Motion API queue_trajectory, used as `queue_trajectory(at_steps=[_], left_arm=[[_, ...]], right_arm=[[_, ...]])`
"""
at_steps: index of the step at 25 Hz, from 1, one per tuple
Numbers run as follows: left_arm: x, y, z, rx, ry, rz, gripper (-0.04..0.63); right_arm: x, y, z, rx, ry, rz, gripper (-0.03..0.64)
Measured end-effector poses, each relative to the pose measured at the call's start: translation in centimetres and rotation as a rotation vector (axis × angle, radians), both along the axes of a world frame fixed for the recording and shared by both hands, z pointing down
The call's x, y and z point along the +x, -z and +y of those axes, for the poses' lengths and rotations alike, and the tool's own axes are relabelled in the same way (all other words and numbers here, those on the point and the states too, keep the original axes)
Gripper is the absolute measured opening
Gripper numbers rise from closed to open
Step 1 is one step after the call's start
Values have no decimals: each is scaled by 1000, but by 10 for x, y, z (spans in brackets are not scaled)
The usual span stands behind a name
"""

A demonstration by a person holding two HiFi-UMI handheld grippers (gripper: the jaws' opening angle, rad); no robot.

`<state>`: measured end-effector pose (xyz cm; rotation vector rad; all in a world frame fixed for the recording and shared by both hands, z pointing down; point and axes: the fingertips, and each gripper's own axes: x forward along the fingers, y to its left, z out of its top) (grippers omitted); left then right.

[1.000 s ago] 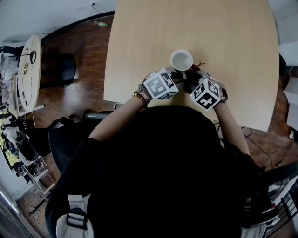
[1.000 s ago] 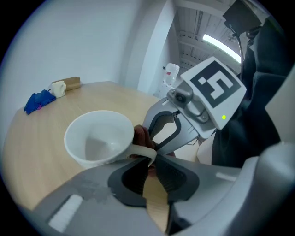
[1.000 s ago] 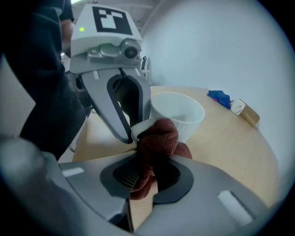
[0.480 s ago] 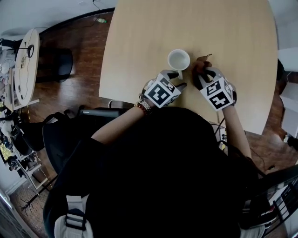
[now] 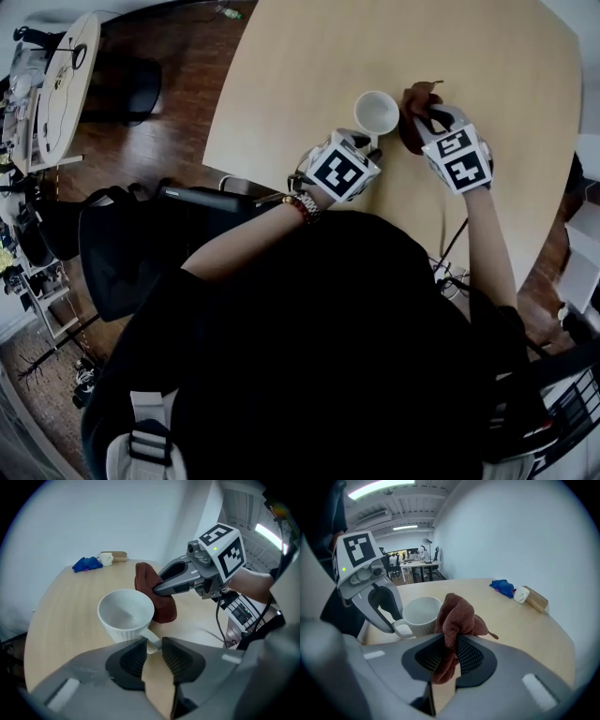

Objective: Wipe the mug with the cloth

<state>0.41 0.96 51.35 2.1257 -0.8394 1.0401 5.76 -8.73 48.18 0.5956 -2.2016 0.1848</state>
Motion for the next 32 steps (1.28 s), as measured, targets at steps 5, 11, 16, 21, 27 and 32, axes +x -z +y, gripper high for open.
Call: queue_trajectory(at_steps=[5, 11, 16, 21, 27, 32], left_arm=[[-25, 0, 7, 36, -56, -48, 83], [-54, -3, 8, 70, -260, -119, 66], [-63, -6, -2, 124, -483, -243, 72], [-72, -6, -7, 139, -602, -289, 69], [-87, -9, -23, 194, -772, -379, 69], [-87, -10, -40, 260, -935, -445, 67]], right_arm=[[-12, 5, 2, -17, 34, -34, 71], [-23, 5, 8, -92, 48, -89, 69], [-24, -26, 19, -186, 54, -59, 67], [-21, -62, 28, -279, 32, -15, 67], [-25, -61, 33, -337, 62, -56, 67], [-17, -20, 32, -429, 49, -284, 67]])
